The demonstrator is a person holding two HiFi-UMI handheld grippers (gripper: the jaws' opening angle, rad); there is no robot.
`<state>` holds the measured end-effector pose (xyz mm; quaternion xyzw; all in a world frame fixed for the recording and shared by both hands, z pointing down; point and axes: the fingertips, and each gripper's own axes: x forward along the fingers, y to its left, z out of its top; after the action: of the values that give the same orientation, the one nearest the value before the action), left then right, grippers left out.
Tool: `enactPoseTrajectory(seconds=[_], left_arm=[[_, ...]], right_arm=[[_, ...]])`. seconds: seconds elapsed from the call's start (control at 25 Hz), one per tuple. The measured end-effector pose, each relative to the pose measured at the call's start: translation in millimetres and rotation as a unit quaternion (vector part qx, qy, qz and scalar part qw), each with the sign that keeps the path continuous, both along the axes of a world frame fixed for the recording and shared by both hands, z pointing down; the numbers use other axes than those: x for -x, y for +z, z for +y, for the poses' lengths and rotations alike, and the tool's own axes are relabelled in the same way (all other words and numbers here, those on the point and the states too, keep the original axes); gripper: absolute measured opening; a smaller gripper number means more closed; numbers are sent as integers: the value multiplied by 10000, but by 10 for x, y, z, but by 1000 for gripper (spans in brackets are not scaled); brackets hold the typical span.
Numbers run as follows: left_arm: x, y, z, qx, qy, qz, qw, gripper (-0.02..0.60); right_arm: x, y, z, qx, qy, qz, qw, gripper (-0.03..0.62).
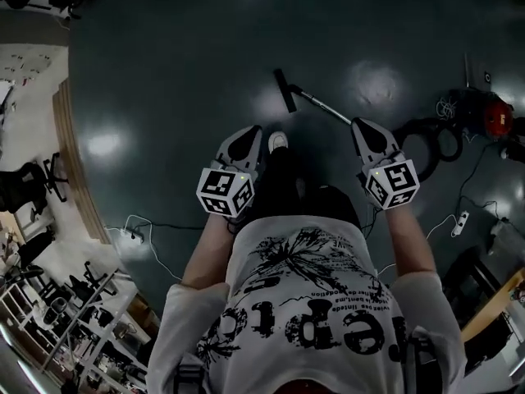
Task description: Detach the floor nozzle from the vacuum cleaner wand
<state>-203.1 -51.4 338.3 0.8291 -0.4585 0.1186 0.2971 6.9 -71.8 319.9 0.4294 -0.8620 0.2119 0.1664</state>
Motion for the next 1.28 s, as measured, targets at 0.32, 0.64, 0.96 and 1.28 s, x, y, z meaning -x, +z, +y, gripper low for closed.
enactPoseTrajectory(seconds=[0.32,0.64,0.96,1.28], left_arm=[[-368,1696,-667,432,892,-332,9945,3],[-552,4616,-1110,433,1288,-1062,9850,14],[-537,6873,-1291,444,1492,-1359,9784,14],[-690,7861,-836,1133,1994,-1492,9618,64]], right_arm=[[-84,1754,-631,396,-39,728,9966,4],[-294,5112,-690,1159,-535,1380,9822,54],[-267,7734,-656,1638,-1962,2252,9402,153],[-386,8786,-588,1818,-2822,3192,8862,163]])
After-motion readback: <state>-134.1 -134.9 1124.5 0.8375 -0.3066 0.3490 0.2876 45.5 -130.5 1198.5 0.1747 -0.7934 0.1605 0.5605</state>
